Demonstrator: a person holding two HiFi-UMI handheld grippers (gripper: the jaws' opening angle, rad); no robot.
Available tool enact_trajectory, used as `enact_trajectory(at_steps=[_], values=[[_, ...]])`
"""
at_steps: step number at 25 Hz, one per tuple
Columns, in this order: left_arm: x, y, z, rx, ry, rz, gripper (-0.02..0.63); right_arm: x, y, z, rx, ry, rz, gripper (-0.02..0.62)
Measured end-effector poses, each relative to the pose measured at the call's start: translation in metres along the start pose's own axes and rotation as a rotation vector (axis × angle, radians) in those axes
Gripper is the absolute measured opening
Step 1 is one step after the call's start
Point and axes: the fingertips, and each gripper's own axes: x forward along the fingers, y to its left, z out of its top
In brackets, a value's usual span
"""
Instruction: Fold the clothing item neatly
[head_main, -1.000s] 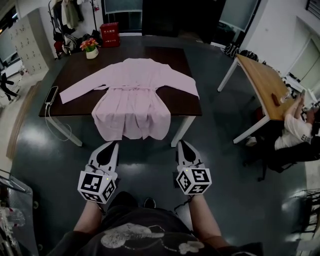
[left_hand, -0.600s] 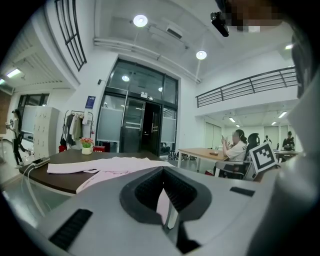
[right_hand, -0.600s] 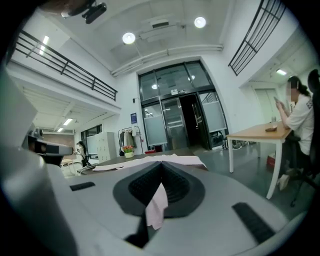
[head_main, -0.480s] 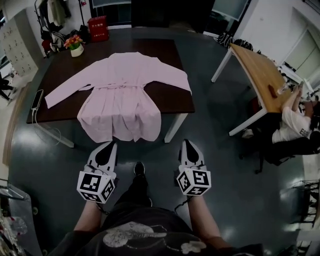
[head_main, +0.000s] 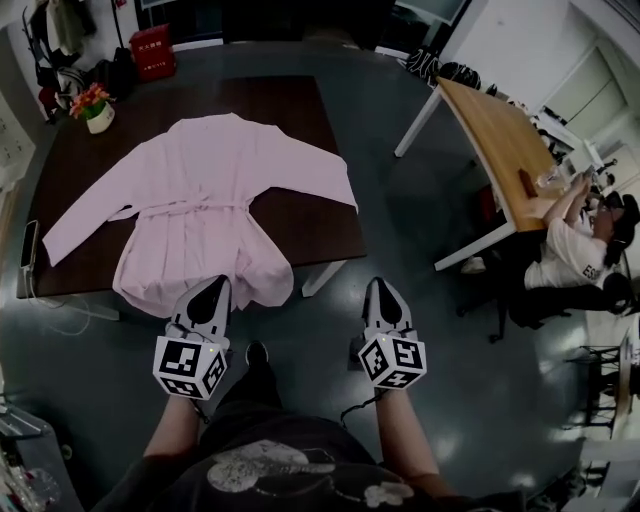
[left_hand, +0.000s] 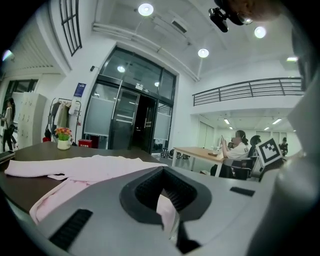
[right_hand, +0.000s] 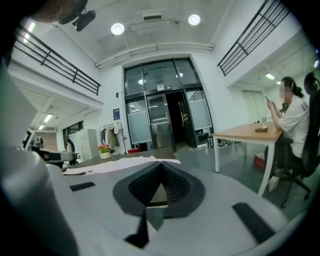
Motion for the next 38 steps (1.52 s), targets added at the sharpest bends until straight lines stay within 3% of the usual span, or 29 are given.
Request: enact_trajectory(at_steps=[7,13,23,28,33,38], values=[[0.076,0.022,0.003,-0.019,0.058,-0.040,0.009,0.066,-0.041,0.010,-0.022,0.061,-0.068,-0.008],[0.141,0.006,0.001,0.012,0.094,-0.056,0.010,0.106,-0.093,0.007,0.002,0.076,-0.085,-0.009],[0.216,-0.051,-0.004,-0.022,0.099,0.139,0.009,0.179,-0.162,-0.021,0.004,0.168,0.137,-0.009],[0.238,-0.063,-0.015,-0.038,0.121,0.221,0.009,0.201,-0.178,-0.062,-0.026,0.263,0.236,-0.008],[0.244,-0.077,-0.043,-0.039,0.191,0.263,0.011,0.215,-0.180,-0.102,-0.056,0.343,0.317,0.001],[0.272,-0.081,-0.074,-0.062,0.242,0.218,0.010,0.233,-0.169,-0.146,-0.063,0.444,0.373,0.039]])
